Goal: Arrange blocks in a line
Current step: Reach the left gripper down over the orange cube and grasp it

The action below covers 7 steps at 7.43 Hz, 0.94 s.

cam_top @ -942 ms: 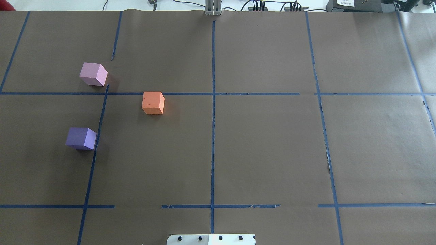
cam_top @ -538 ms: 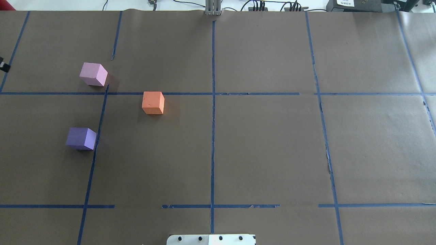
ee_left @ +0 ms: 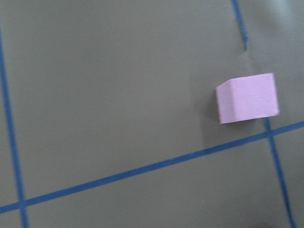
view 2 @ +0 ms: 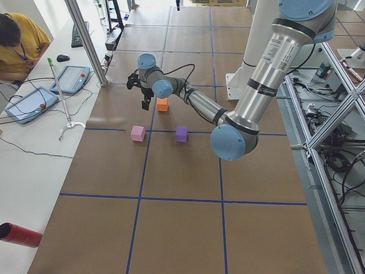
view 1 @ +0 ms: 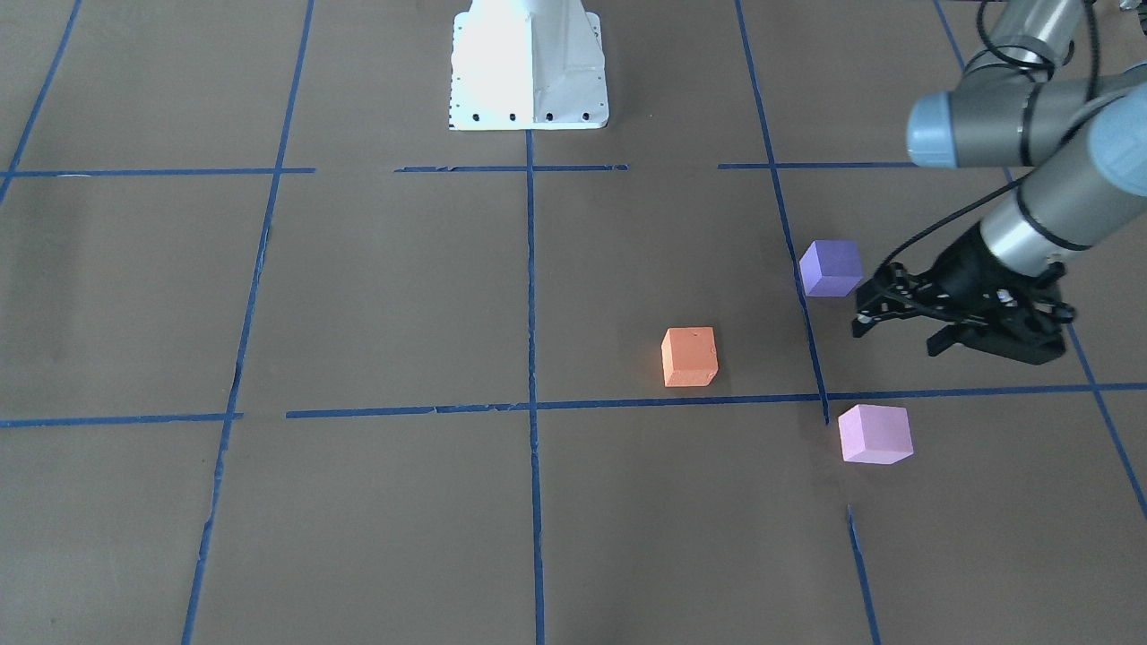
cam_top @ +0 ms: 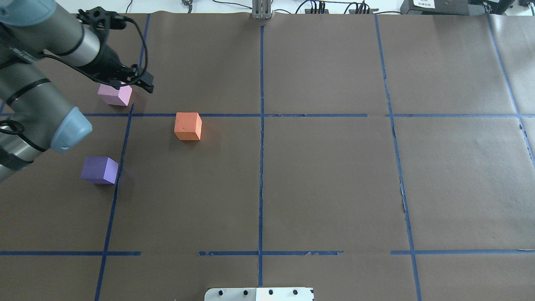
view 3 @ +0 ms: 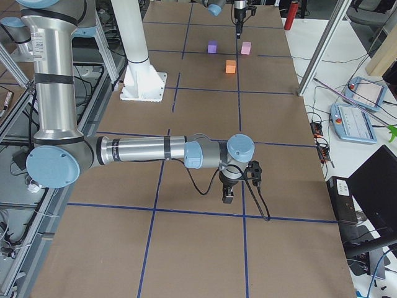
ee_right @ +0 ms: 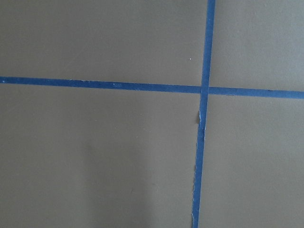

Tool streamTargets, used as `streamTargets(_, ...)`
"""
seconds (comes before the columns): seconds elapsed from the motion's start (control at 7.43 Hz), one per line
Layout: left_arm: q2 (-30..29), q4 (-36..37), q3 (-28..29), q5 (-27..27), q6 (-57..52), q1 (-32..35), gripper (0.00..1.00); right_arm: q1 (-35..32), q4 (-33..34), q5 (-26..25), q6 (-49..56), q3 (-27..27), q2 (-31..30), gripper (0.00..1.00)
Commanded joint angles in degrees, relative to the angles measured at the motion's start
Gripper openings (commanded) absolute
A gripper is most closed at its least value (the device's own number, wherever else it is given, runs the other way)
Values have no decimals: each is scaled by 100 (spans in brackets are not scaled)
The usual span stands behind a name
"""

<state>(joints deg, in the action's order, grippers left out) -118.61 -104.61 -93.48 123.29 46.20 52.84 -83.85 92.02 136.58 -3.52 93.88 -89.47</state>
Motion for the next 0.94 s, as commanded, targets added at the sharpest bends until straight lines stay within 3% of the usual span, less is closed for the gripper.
streamTargets(0.0,-521,-15,443,-506,888,-589,100,0,0,0,0,-1,0,100)
streamTargets(0.13,-531,-24,488,-830,1186,-782,100,0,0,0,0,7,0,100)
streamTargets(0.81,-690,-41,1068,-1290,1752,-1284,100,0,0,0,0,-1,0,100)
